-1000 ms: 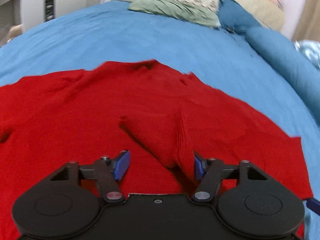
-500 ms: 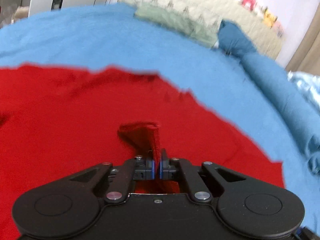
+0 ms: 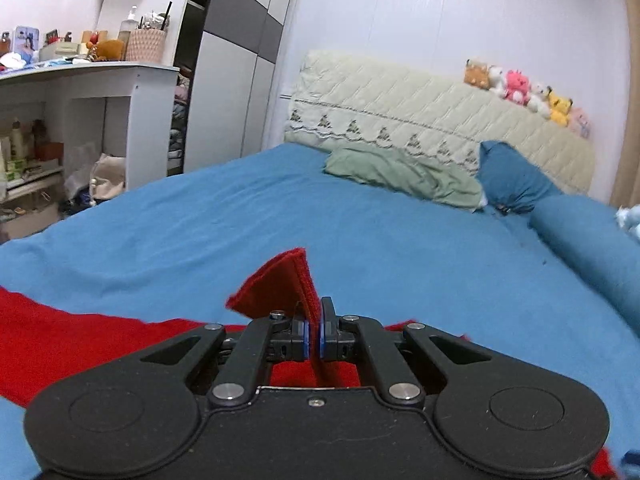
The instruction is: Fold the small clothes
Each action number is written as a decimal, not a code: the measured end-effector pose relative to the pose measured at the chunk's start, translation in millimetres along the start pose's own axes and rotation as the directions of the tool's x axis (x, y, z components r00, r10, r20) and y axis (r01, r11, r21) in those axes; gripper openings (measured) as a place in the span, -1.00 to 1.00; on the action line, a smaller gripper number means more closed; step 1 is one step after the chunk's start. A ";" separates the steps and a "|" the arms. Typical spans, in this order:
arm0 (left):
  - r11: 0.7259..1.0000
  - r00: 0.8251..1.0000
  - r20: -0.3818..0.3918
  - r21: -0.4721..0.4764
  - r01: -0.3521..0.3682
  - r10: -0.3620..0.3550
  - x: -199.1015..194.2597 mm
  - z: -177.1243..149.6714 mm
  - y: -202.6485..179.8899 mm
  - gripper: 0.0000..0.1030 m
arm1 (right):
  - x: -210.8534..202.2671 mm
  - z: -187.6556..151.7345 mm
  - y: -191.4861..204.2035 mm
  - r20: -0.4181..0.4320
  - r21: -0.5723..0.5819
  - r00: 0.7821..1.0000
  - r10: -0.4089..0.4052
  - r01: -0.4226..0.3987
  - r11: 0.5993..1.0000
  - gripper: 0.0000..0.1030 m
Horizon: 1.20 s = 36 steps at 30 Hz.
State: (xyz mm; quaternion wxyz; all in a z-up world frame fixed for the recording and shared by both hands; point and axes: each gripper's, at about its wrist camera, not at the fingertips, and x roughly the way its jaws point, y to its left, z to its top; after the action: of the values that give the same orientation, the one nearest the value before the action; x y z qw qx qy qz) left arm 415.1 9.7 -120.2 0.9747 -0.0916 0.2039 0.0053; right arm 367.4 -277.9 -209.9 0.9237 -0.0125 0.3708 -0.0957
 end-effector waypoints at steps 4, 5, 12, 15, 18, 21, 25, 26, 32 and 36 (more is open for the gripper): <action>0.999 0.999 -0.034 -0.042 -0.020 0.018 5.4 -11.4 13.7 -0.92 | -3.6 0.3 -6.0 0.010 -0.012 0.998 -0.065 0.065 0.998 0.90; 0.998 0.999 -0.046 -0.050 -0.029 0.027 7.2 -14.6 18.1 -0.92 | -5.8 -2.0 -10.9 0.007 0.006 0.997 -0.074 0.074 0.997 0.90; 0.994 0.985 -0.151 -0.058 -0.091 0.082 13.7 -43.4 48.6 -0.87 | -10.0 -18.8 -31.4 -0.030 0.074 0.999 -0.039 0.041 0.996 0.90; 0.989 0.970 -0.198 -0.026 -0.149 0.141 12.1 -53.7 56.8 -0.52 | -12.6 -16.8 -31.2 -0.037 0.052 0.999 -0.040 0.042 0.998 0.90; 0.976 0.953 -0.215 0.000 -0.218 0.213 -0.1 -55.1 69.1 -0.24 | -20.9 -12.3 -30.3 -0.051 0.025 0.998 -0.024 0.025 0.999 0.90; 0.967 0.950 -0.181 0.031 -0.254 0.256 -25.8 -47.8 69.9 -0.02 | -46.0 -3.1 -26.6 0.014 0.018 0.996 0.087 -0.088 0.996 0.92; 0.996 0.978 -0.192 0.051 -0.071 0.079 -31.1 -36.5 50.0 0.28 | -52.4 24.7 0.3 0.088 -0.022 0.969 0.232 -0.231 0.973 0.92; 0.998 0.980 -0.194 0.052 -0.035 0.044 -25.9 -35.8 43.8 0.33 | -45.6 30.4 8.6 0.086 -0.026 0.961 0.265 -0.263 0.964 0.93; 0.992 0.972 -0.217 0.100 -0.072 0.092 17.7 -41.9 30.8 0.32 | 4.8 25.5 35.7 0.021 -0.013 0.954 0.298 -0.298 0.955 0.92; 0.984 0.957 -0.229 0.082 -0.160 0.175 31.9 -39.6 55.3 0.32 | 8.4 11.8 32.6 0.018 -0.008 0.955 0.296 -0.296 0.955 0.92</action>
State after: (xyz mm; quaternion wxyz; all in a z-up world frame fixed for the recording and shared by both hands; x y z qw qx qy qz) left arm 426.1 56.0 -178.4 0.9420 -0.0435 0.3252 0.0707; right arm 386.9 -248.0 -210.2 0.9311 0.0399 0.3599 0.0447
